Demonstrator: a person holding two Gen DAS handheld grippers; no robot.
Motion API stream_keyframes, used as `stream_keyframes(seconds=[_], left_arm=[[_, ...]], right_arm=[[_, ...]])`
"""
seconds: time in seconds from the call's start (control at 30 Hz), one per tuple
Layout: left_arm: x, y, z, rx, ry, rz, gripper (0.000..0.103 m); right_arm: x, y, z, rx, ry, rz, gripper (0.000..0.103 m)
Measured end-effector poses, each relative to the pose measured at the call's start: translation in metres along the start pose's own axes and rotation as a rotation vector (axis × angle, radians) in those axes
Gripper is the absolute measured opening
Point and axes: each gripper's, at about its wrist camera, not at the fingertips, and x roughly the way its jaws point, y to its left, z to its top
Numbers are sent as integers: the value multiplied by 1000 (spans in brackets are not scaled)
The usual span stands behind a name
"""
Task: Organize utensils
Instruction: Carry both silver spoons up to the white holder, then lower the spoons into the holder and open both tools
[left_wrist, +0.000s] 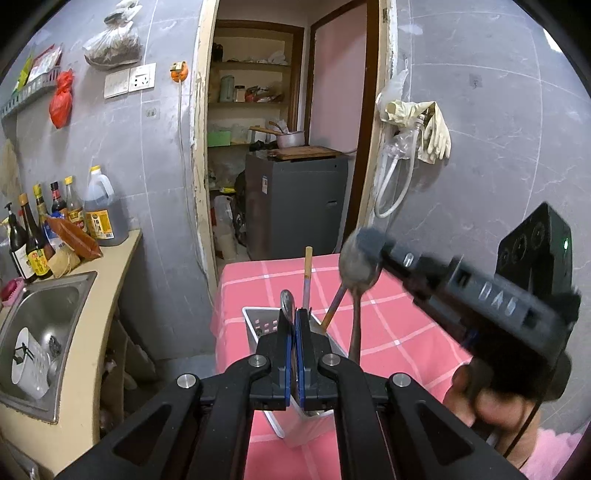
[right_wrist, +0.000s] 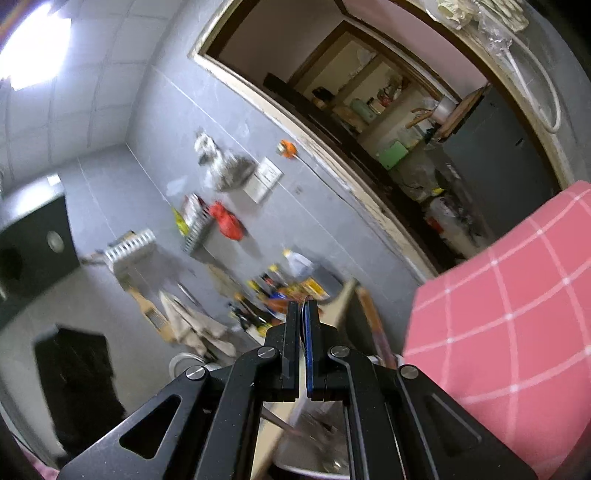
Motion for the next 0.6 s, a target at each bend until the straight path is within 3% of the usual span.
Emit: stream_keyframes(seconds=[0.37, 0.6], left_arm=[[4, 6, -8, -44, 21, -19, 3], [6, 19, -13, -95, 33, -85, 4]], right_arm=[[-21, 14, 0, -175, 64, -126, 4], [-28, 28, -3, -271, 146, -162, 5]])
